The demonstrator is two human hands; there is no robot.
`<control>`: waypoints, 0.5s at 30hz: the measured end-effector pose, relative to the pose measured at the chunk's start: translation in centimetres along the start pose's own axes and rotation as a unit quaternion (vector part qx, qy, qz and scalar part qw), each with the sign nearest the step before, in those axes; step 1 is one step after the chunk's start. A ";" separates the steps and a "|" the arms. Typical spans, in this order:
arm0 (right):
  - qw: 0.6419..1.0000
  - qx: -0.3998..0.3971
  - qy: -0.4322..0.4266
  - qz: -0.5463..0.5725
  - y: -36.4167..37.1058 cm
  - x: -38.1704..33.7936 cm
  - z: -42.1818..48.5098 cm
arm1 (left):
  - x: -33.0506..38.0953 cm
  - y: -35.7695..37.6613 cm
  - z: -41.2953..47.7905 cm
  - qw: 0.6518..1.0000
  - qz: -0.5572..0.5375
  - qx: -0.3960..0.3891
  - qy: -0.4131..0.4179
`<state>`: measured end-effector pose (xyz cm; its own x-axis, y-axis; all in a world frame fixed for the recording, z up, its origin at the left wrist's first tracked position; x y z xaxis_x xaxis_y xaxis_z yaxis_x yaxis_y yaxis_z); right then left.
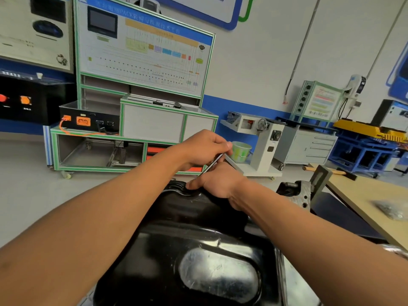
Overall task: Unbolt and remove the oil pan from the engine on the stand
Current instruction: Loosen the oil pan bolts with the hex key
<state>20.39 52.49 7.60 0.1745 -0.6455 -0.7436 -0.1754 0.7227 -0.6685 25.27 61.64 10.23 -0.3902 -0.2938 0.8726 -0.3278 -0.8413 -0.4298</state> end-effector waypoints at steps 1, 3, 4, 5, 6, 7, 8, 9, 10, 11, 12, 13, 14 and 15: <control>1.000 -0.002 0.002 -0.003 0.1 -0.1 -0.1 | 0.0 -0.1 0.0 1.000 -0.006 -0.004 0.000; 1.000 -0.004 0.009 -0.005 0.0 0.0 -0.2 | 0.1 -0.2 -0.1 1.000 -0.004 -0.006 -0.001; 1.000 -0.005 0.007 -0.006 -0.1 0.0 -0.2 | 0.2 -0.2 -0.2 1.000 -0.001 -0.005 -0.005; 1.000 -0.008 0.010 -0.006 -0.2 0.0 -0.2 | 0.4 -0.2 -0.3 1.000 -0.002 -0.003 -0.008; 1.000 -0.015 0.016 -0.003 -0.2 0.0 -0.2 | 0.4 -0.3 -0.5 1.000 -0.012 0.003 -0.011; 0.999 -0.023 0.024 0.000 -0.1 0.1 -0.1 | 0.4 -0.6 -0.7 0.999 -0.030 0.012 -0.012; 0.999 -0.030 0.026 0.001 -0.1 0.1 -0.1 | 0.3 -1.2 -1.0 0.998 -0.056 0.026 -0.013; 0.999 -0.034 0.020 0.003 0.0 0.2 -0.1 | 0.1 -2.0 -1.4 0.995 -0.091 0.046 -0.015; 0.999 -0.036 0.010 0.007 0.1 0.2 0.0 | -0.2 -2.8 -2.1 0.989 -0.130 0.070 -0.018; 0.999 -0.037 0.003 0.009 0.0 0.2 0.1 | -0.6 -3.6 -2.9 0.981 -0.166 0.095 -0.019; 0.999 -0.042 -0.004 0.006 0.0 0.1 0.1 | -1.0 -4.2 -3.7 0.974 -0.194 0.117 -0.019; 0.998 -0.054 -0.014 -0.005 -0.1 -0.1 0.0 | -1.4 -4.5 -4.5 0.968 -0.212 0.133 -0.018; 0.997 -0.071 -0.027 -0.030 -0.2 -0.5 0.0 | -1.8 -4.7 -5.3 0.964 -0.220 0.148 -0.015; 0.993 -0.089 -0.042 -0.065 -0.3 -0.9 0.1 | -2.2 -4.9 -6.0 0.961 -0.221 0.164 -0.011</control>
<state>20.39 52.87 8.47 0.2864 -0.7026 -0.6514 -0.3139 0.5736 -0.7567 22.61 69.10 8.98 -0.2556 0.1184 0.9595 -0.1661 -0.9831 0.0770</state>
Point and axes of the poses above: each hand's wrist, its own z-axis towards the middle knuckle, its own y-axis out of the palm, x = y × z, the point moved 1 cm from there along z, towards the middle knuckle, and after that the axes turned 8 degrees about -x, right-handed, at the moved point
